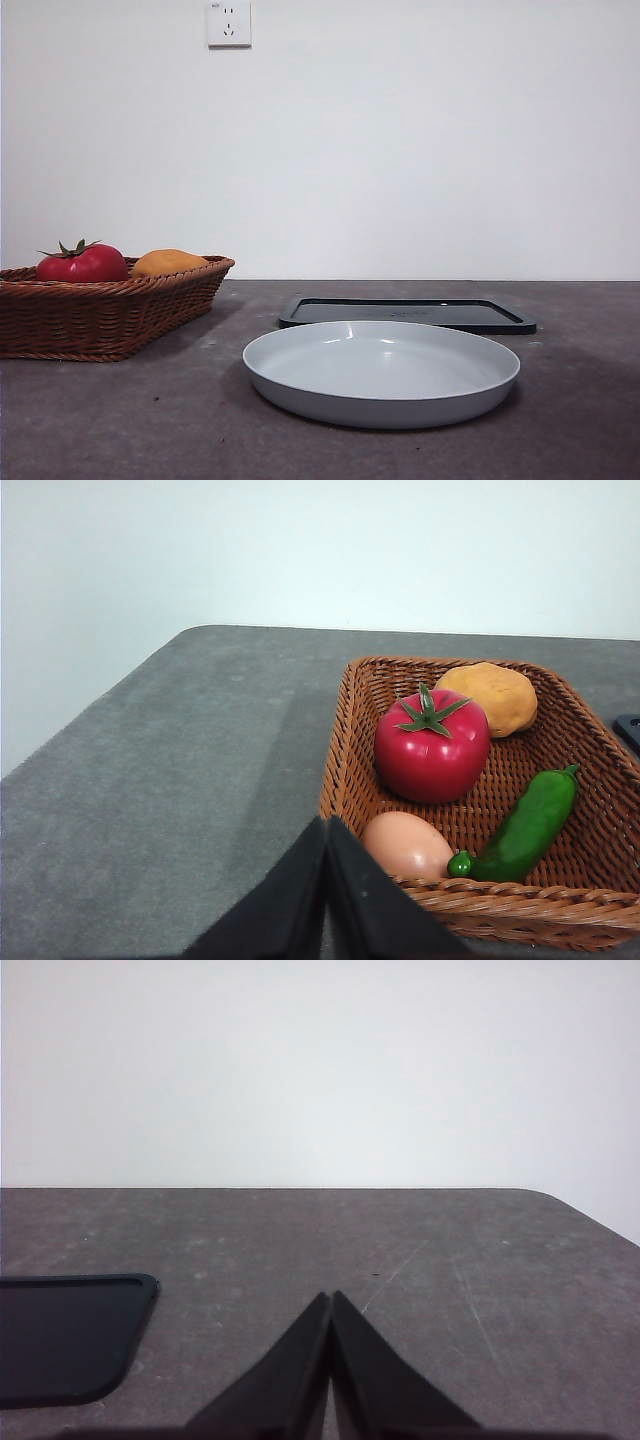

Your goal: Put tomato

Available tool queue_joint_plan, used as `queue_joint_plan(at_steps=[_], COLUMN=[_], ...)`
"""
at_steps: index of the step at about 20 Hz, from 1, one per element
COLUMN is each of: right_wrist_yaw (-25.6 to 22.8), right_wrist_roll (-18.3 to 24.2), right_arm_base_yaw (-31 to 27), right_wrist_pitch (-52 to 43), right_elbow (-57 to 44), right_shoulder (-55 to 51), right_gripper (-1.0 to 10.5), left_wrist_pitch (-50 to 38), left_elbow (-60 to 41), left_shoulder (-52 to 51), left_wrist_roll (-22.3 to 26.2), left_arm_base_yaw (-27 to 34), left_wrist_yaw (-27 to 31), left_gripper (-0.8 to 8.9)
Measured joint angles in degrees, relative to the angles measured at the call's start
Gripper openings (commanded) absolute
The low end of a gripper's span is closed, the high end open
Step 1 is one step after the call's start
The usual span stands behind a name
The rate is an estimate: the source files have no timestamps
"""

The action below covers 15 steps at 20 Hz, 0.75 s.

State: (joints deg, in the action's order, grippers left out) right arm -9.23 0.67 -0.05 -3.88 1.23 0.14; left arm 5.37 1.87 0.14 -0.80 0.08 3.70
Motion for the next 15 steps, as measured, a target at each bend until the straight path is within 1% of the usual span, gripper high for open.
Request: queue_joint_plan(at_steps=[5, 10, 15], right_wrist_yaw=[0.02, 0.09, 3.63], right_wrist_roll=[0.0, -0.04, -2.45], right_arm_base_yaw=[0.0, 0.0, 0.0], right_wrist_pitch=[0.0, -0.68, -0.81], right_elbow=[0.0, 0.0, 0.0], right_shoulder=[0.0, 0.0, 0.0], right_gripper=[0.1, 0.1, 0.1], left_wrist_pitch=[-0.02, 0.0, -0.02], left_elbow=[0.0, 0.0, 0.0], left_shoulder=[0.02, 0.02, 0.02], left_wrist_roll=[-0.39, -3.67, -5.07], left_arm_base_yaw=[0.0, 0.0, 0.0], left_wrist_yaw=[0.0, 0.0, 0.0], left_gripper=[0.07, 0.06, 0.06])
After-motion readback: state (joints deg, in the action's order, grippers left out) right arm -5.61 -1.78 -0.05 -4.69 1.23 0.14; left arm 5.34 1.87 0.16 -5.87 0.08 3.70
